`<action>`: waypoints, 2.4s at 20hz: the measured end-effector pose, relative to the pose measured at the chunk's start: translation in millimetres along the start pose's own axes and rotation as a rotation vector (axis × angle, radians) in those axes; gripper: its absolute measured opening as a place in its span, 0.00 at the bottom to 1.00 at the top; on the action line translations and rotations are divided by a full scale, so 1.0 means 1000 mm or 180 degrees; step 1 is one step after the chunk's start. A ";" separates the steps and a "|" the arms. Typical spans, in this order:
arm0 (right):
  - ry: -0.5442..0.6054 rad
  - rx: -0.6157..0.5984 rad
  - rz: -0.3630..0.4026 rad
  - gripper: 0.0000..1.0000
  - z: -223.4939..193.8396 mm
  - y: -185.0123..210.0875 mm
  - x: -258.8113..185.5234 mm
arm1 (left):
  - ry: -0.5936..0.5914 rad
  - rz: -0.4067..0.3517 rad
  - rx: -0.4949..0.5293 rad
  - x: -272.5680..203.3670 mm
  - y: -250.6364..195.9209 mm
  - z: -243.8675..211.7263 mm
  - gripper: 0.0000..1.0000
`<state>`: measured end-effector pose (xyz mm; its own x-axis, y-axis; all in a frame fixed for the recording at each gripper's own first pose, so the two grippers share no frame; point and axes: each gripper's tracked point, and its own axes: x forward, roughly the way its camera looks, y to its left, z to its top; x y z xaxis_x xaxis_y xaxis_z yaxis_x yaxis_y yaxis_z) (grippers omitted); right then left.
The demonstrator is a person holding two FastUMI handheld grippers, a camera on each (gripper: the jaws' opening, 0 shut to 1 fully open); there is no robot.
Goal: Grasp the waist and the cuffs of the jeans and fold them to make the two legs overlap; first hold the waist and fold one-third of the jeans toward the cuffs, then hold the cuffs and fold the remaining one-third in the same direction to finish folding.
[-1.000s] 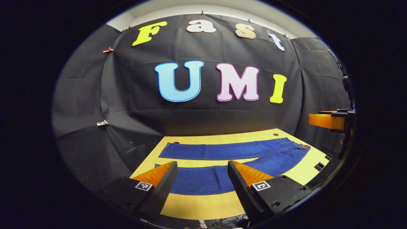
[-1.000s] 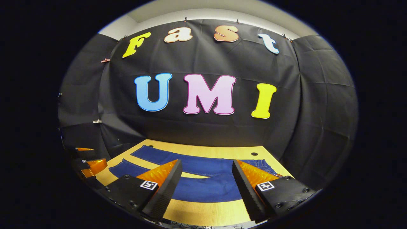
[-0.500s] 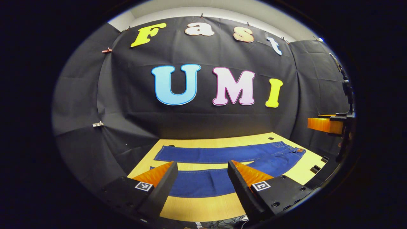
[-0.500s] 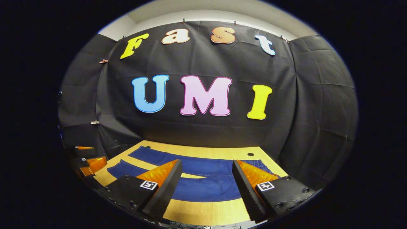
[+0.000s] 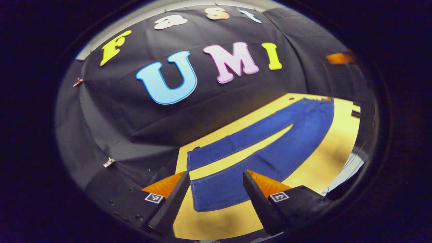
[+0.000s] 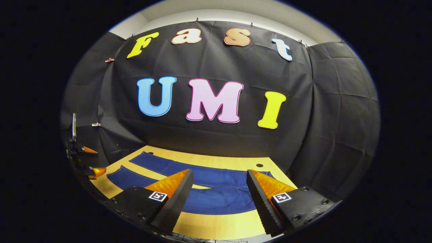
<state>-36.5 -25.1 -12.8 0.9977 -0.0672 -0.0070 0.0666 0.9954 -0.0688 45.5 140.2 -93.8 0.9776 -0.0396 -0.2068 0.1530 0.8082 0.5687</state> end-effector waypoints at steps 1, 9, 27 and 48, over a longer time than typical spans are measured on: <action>0.0017 -0.0014 -0.0028 0.97 -0.001 -0.004 0.001 | 0.0147 -0.0104 0.0288 0.011 0.003 -0.024 0.98; 0.0246 -0.0095 -0.0192 0.97 -0.020 -0.038 -0.004 | 0.1009 -0.0785 0.1597 0.077 0.012 -0.161 0.98; 0.0454 -0.0943 -0.0669 0.96 -0.043 -0.169 0.024 | 0.1381 -0.1113 0.2274 0.142 0.006 -0.175 0.10; 0.1935 -0.4382 0.1327 0.98 -0.287 -0.313 0.158 | 0.1622 -0.0929 0.1833 0.144 0.003 -0.173 0.06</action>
<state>97.4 -367.4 -279.2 0.7654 -0.1676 -0.6213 -0.6039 0.1463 -0.7835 162.1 238.8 -259.5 0.7226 0.1822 -0.6668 0.5766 0.3731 0.7268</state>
